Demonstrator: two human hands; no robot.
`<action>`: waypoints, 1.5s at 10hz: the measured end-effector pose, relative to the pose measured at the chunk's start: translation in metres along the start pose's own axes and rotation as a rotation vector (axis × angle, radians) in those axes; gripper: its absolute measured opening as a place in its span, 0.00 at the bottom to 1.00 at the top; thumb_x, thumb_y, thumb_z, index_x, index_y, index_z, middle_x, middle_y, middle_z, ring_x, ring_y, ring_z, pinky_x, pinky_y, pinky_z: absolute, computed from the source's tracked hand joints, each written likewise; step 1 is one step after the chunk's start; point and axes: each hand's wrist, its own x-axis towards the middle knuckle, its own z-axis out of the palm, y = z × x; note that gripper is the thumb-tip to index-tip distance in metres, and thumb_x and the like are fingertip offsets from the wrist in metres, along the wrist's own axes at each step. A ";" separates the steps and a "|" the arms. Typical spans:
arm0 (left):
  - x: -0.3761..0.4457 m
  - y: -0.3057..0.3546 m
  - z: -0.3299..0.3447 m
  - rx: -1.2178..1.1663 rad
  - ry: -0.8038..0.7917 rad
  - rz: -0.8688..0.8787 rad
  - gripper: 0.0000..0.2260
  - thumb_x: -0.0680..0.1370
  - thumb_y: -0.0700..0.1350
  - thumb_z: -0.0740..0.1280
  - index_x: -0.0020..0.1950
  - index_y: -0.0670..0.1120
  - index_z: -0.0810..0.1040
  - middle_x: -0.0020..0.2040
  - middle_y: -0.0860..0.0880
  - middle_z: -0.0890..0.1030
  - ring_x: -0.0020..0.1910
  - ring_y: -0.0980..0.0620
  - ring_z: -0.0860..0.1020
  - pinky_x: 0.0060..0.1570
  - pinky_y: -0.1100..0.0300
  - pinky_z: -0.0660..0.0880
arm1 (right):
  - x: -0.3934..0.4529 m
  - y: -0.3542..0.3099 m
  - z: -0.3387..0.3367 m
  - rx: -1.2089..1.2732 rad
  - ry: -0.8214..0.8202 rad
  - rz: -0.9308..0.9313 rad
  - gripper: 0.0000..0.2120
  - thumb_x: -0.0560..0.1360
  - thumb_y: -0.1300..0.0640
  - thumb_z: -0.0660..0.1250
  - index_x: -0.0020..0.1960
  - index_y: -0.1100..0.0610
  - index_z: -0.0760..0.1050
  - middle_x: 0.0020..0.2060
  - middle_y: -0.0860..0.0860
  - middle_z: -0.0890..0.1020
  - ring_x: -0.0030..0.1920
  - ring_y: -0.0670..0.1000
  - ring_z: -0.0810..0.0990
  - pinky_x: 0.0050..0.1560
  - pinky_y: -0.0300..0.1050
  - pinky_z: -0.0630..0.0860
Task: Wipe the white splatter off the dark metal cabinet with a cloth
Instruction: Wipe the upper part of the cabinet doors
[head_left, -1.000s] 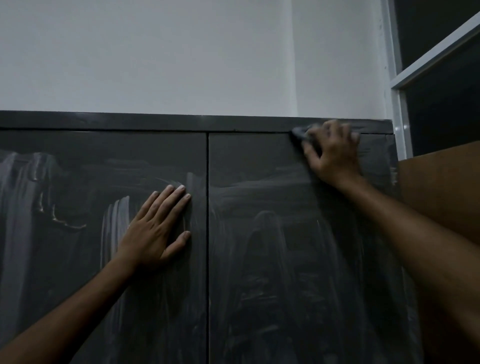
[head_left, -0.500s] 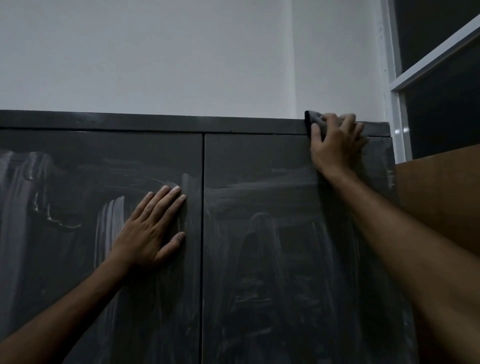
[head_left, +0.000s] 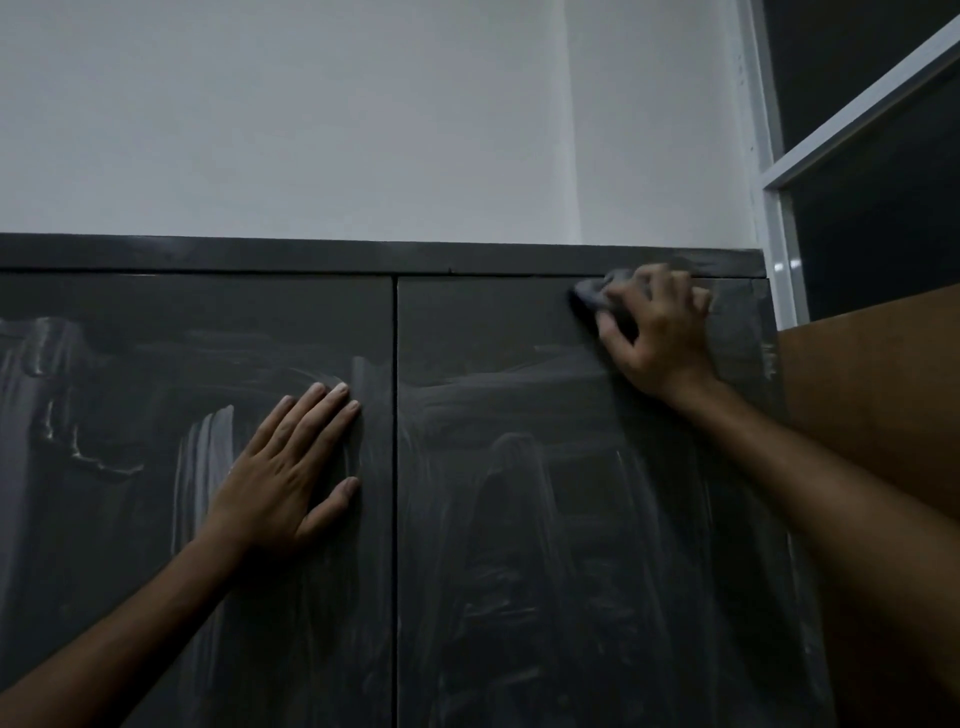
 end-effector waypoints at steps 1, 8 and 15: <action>0.000 0.002 -0.001 0.002 0.002 -0.002 0.36 0.82 0.63 0.54 0.84 0.43 0.57 0.85 0.43 0.55 0.85 0.45 0.51 0.83 0.45 0.49 | -0.003 0.033 -0.009 -0.040 -0.039 -0.030 0.19 0.78 0.42 0.60 0.61 0.52 0.76 0.59 0.59 0.73 0.60 0.62 0.71 0.57 0.58 0.66; 0.001 0.001 0.000 -0.004 0.014 0.005 0.37 0.82 0.63 0.54 0.84 0.42 0.57 0.85 0.42 0.55 0.85 0.45 0.51 0.83 0.46 0.48 | -0.025 0.074 -0.024 -0.067 -0.105 -0.013 0.19 0.81 0.48 0.58 0.68 0.53 0.74 0.66 0.60 0.71 0.66 0.62 0.69 0.67 0.59 0.65; 0.001 0.000 0.000 -0.026 0.001 0.011 0.37 0.82 0.63 0.54 0.84 0.42 0.57 0.85 0.42 0.55 0.85 0.44 0.52 0.82 0.43 0.51 | -0.011 0.078 -0.026 -0.009 -0.034 0.179 0.16 0.80 0.47 0.61 0.63 0.54 0.76 0.56 0.58 0.74 0.58 0.61 0.73 0.59 0.59 0.70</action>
